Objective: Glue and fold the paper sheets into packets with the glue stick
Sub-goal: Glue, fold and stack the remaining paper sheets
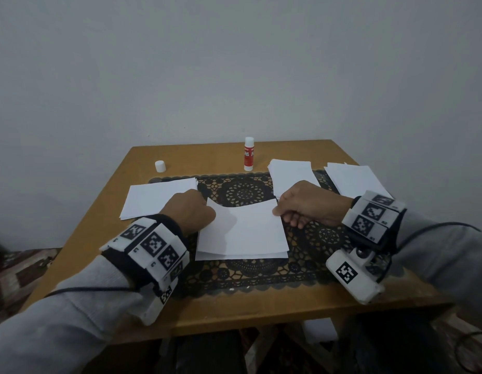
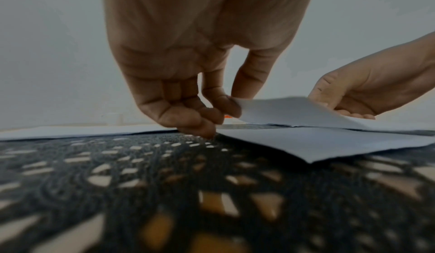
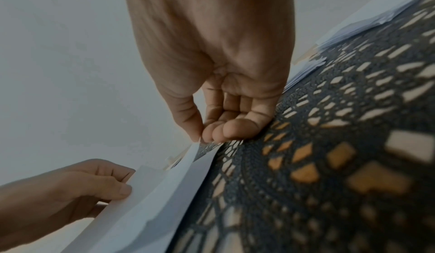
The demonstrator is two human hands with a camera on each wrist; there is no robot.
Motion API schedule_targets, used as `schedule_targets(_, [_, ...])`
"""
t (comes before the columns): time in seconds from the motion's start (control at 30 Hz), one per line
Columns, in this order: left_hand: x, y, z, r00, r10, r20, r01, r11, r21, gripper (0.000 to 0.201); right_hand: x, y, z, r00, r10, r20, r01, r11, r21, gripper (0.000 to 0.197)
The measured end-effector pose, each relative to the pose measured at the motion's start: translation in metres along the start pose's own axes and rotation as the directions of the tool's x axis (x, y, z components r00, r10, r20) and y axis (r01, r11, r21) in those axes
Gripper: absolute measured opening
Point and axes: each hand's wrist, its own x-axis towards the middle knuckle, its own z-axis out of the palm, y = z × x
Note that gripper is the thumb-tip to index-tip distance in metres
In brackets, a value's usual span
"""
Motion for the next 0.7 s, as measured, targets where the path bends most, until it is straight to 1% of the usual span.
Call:
schedule_targets(0.2, [-0.0014,0.0011,0.0,0.999,-0.002,0.046,-0.001,0.998,0.055,0.021,-0.0007,0.0025,0.0017,0.999,-0.047,-0.007,0.046,0.998,-0.049,0.025])
schedule_targets(0.3, [-0.0009,0.0005,0.0003,0.998,-0.007,0.06,0.003,0.998,0.066,0.024,-0.0009,0.0044,0.0025,0.997,-0.07,-0.014,0.069,0.995,-0.071,0.023])
schedule_targets(0.7, [0.0004,-0.0012,0.0012,0.998,0.001,0.064,-0.008,0.995,0.097,0.025,-0.0002,0.0077,0.0034,0.993,-0.114,-0.025,0.111,0.988,-0.107,0.026])
